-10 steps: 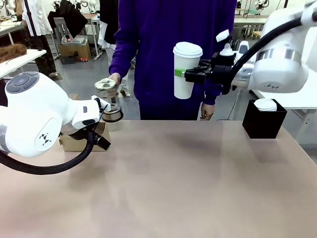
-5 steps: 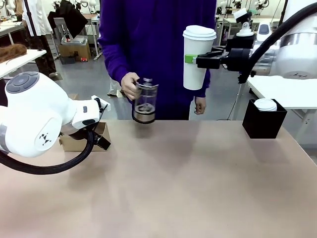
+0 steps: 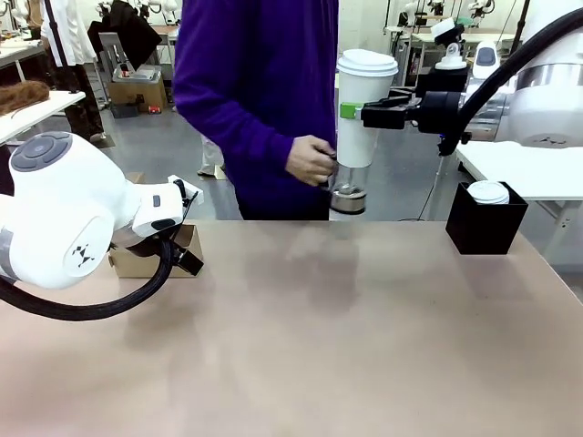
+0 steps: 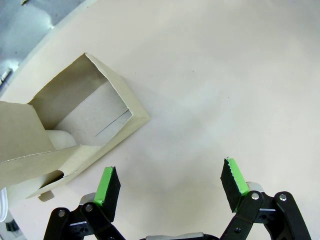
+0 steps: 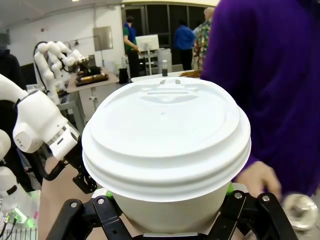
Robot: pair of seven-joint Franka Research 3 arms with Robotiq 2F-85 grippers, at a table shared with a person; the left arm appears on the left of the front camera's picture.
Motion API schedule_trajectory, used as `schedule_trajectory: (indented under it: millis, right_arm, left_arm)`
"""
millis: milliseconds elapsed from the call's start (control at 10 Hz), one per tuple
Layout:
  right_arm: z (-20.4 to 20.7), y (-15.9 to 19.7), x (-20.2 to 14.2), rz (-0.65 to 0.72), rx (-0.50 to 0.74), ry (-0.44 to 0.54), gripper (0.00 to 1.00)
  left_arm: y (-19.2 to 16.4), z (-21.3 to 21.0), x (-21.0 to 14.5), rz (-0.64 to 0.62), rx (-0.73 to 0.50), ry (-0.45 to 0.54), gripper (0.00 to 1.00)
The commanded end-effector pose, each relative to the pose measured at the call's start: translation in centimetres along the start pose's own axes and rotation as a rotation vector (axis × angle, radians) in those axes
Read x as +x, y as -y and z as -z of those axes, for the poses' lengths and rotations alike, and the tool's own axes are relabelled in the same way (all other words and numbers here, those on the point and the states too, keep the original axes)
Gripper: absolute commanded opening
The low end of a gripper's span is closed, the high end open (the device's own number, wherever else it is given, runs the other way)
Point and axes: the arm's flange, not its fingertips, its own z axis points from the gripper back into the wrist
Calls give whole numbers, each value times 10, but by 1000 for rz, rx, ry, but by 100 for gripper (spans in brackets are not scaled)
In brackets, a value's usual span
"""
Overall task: Pour a drink into a cup and package it in a carrier.
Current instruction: Position the Cup Carrier in the center of the table.
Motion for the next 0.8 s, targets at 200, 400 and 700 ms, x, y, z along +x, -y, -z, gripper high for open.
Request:
schedule_trajectory:
  millis: [200, 400, 700]
  right_arm:
    - [1, 1, 3, -4, -13, -1, 80]
    - [1, 1, 3, -4, -13, -1, 80]
    - [1, 1, 3, -4, -13, -1, 80]
  left_arm:
    - [0, 0, 0, 0, -1, 0, 100]
    - [0, 0, 0, 0, -1, 0, 100]
    - [0, 0, 0, 0, 0, 0, 100]
